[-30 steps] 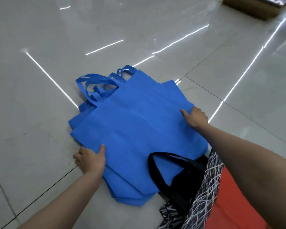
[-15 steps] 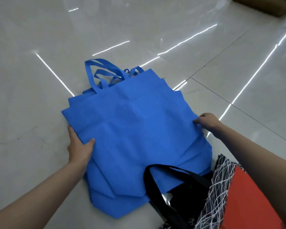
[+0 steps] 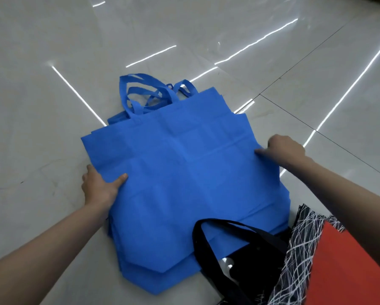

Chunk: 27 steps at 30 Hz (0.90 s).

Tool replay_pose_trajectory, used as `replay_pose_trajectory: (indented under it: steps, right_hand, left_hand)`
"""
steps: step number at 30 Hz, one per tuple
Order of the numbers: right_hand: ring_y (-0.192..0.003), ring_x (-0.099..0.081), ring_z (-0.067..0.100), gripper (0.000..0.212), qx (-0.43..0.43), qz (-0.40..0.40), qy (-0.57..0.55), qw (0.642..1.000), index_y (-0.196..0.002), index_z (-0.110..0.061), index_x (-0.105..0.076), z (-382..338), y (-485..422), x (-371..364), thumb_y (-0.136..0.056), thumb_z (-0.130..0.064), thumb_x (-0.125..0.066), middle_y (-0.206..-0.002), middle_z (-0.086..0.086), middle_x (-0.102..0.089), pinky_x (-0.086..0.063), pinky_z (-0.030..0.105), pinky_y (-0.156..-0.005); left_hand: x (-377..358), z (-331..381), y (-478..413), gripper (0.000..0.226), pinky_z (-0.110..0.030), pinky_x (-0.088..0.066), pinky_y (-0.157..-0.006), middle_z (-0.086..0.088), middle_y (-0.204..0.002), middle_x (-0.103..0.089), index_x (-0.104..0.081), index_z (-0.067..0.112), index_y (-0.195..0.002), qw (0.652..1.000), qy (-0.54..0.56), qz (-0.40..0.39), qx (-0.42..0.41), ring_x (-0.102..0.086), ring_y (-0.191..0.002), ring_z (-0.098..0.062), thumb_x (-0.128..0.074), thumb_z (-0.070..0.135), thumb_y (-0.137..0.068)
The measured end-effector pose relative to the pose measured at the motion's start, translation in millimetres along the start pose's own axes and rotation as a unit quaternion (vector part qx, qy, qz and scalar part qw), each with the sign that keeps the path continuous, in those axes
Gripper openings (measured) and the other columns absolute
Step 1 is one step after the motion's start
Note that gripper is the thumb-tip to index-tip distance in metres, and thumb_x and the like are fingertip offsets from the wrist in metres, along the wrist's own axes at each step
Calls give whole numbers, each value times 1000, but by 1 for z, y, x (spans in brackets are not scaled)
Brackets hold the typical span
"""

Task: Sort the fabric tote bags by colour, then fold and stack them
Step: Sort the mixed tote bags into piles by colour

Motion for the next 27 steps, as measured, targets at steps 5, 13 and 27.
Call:
replay_pose_trajectory:
  steps: [5, 13, 27]
  right_hand:
    - [-96, -53, 33, 49, -7, -31, -81, 996, -94, -2, -54, 11, 11, -13, -89, -51, -51, -108, 16, -55, -43, 36, -70]
    - [-130, -37, 33, 64, -21, -119, -269, 955, -147, -29, -28, -24, -15, -16, -91, -49, -50, -144, 9, -27, -33, 43, -109]
    - [-107, -50, 34, 66, -153, -127, -325, 924, -132, 1, -33, -6, 22, -34, -82, -24, -68, -127, 17, -45, -44, 40, -83]
  left_hand:
    - [-2, 9, 6, 70, -51, -42, -96, -19, -131, -42, -42, 0, -122, 996, 22, 46, 76, -46, -116, -38, -75, 40, -75]
    - [-14, 17, 4, 69, -47, -45, -97, 7, -129, -53, -40, 34, -130, 978, 172, -111, -47, -54, -115, -20, -76, 14, -74]
    - [1, -12, 9, 74, -48, -51, -84, -13, -117, -61, -54, -1, -118, 948, 218, -75, 218, -60, -101, -36, -89, 27, -58]
Point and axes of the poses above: each hand's wrist, its own y-axis away from the middle knuckle, its own x-axis out of the back of the hand, z = x × y, the point moved 3 cm from there along -y, towards the middle knuckle
